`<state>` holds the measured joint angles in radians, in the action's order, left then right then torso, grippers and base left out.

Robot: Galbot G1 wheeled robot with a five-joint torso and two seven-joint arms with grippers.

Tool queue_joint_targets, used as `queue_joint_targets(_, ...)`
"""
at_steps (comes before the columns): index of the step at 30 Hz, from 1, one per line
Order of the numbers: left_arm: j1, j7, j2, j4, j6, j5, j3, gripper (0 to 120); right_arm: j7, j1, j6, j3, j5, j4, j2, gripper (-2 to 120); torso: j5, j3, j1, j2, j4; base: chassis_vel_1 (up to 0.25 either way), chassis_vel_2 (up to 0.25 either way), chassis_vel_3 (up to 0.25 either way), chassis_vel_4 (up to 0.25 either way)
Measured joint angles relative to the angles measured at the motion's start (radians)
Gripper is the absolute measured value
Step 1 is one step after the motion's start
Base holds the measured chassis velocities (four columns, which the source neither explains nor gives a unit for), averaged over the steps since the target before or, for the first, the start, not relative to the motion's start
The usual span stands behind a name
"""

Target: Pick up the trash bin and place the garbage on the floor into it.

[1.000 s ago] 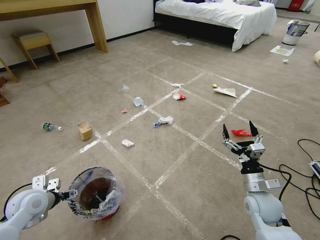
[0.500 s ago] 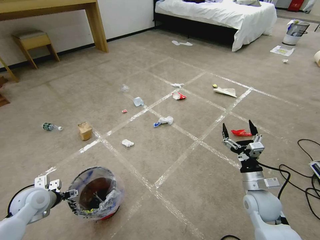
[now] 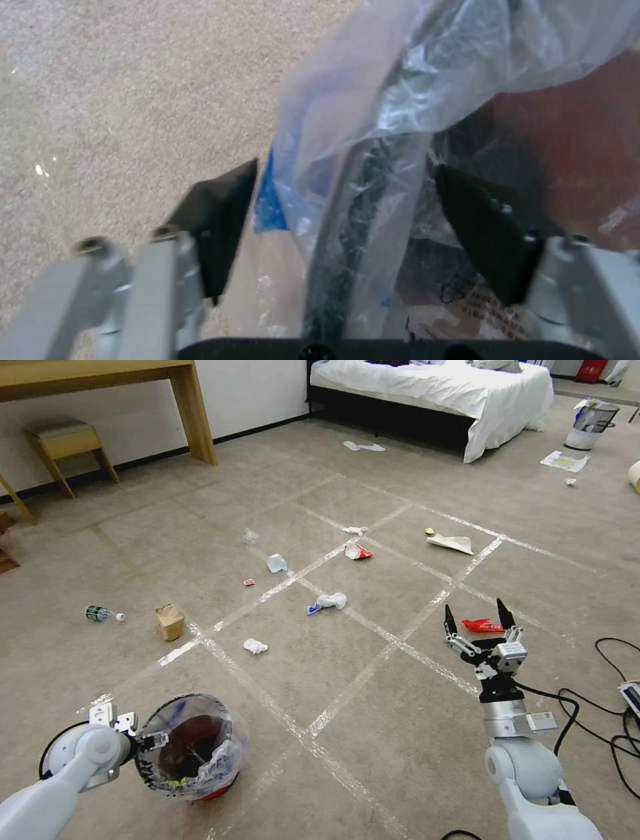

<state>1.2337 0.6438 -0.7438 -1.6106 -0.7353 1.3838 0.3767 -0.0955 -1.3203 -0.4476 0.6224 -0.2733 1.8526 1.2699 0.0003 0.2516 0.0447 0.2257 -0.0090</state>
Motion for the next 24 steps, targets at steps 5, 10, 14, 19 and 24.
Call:
queue_joint_targets(5,0.027,0.001,0.001,-0.010,0.000,0.000,0.009,48,0.001,0.010,0.000,-0.006,-0.001,-0.005,-0.001,100,0.0002,0.000,0.000,0.000,0.0002,0.000,0.000,0.000,0.000)
queue_joint_targets(10,0.061,-0.008,0.010,-0.023,0.000,0.001,0.024,31,0.002,0.016,0.000,-0.013,-0.001,-0.007,0.000,100,0.0001,0.000,0.000,0.000,0.0002,0.000,0.000,0.000,0.000)
queue_joint_targets(14,0.088,-0.007,0.015,-0.033,0.001,0.002,0.039,16,0.003,0.017,0.000,-0.015,-0.001,-0.009,0.001,100,0.0002,0.000,0.000,0.000,0.0000,0.000,0.000,0.000,0.000)
queue_joint_targets(19,0.118,-0.010,0.018,-0.057,0.003,0.007,0.053,3,0.004,0.015,0.000,-0.016,0.001,-0.009,0.004,100,0.0007,0.000,0.000,0.000,0.0000,0.000,0.000,0.000,0.000)
queue_joint_targets(24,0.141,-0.002,0.017,-0.082,0.003,0.016,0.066,0,0.006,0.010,0.000,-0.016,0.001,-0.009,0.005,100,0.0000,0.000,0.000,0.000,0.0002,0.000,0.000,0.000,0.000)
